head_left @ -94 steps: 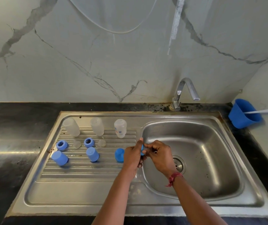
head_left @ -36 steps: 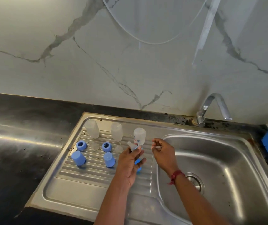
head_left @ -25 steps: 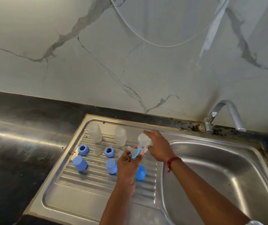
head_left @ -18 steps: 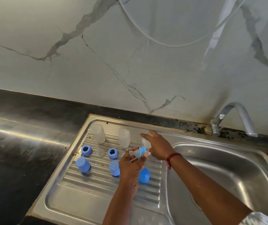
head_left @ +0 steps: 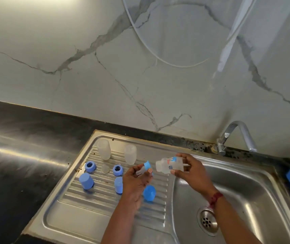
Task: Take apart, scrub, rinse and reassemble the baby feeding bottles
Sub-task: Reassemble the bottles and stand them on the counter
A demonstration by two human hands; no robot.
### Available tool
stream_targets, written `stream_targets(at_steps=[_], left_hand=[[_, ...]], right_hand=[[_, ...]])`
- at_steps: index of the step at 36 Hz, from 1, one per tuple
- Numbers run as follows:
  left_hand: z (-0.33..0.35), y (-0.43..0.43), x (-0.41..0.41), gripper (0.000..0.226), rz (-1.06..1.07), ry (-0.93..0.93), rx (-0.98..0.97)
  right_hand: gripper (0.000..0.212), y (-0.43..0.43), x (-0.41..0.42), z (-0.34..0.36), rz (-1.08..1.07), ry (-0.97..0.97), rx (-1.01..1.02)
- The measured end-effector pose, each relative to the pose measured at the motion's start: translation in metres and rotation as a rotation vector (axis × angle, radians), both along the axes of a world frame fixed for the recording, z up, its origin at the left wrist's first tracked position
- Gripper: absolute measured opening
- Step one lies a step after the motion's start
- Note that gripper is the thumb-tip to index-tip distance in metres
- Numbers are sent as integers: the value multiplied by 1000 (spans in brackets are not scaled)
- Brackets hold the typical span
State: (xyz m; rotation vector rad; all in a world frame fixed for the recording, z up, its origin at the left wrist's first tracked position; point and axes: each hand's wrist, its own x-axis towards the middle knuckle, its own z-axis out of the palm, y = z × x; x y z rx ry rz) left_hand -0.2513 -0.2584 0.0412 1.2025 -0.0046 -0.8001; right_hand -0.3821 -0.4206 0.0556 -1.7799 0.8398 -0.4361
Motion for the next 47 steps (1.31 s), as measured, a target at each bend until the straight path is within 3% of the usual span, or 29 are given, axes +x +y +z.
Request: stream_targets(at_steps=[6,15,24,29,34,40,47], left_hand=[[3,3,-6,37,-154,-84,-13],[8,3,-14,49,-370,-108,-25],[8,0,-17,52,-346,-133,-37],[5,3,-12,50,-394,-165,-50],[2,3,-12,45,-432,-316,-1],[5,3,-15,48,-477,-393,-23],[0,4,-18,49,-520,-375,-42]], right_hand=[[61,14,-32,11,-6,-121,99],[62,23,-46,13,14,-152,68],[58,24,-47,6,10,-107,14],[42,25,-49,8,-2,-118,203],[22,29,-48,14,-46,-47,252],[50,39,-47,17,-121,10,351],[75,42,-44,14,-139,251,504]])
